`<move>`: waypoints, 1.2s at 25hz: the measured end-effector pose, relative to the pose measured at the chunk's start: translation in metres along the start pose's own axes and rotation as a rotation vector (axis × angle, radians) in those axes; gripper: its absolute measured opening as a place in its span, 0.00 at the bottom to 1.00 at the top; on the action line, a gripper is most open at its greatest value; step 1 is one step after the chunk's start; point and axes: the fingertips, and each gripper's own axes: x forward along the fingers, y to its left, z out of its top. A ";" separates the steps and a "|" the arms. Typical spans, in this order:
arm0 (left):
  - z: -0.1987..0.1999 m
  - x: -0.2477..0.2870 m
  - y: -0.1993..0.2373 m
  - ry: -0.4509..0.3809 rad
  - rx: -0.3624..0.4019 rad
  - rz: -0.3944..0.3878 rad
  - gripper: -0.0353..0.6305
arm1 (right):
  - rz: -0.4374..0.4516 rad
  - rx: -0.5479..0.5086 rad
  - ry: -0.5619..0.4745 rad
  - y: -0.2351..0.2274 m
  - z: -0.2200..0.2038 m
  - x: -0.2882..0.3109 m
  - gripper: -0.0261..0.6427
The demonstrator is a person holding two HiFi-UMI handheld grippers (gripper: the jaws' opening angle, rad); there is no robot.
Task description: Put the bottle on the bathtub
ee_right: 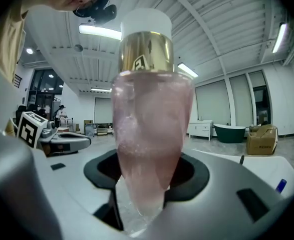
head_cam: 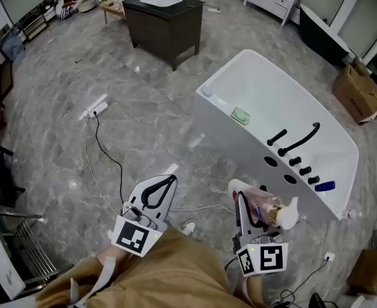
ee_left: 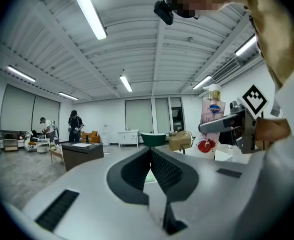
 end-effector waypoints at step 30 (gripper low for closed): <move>-0.038 0.165 0.124 0.027 -0.067 -0.026 0.06 | -0.035 -0.005 0.082 -0.069 0.014 0.169 0.39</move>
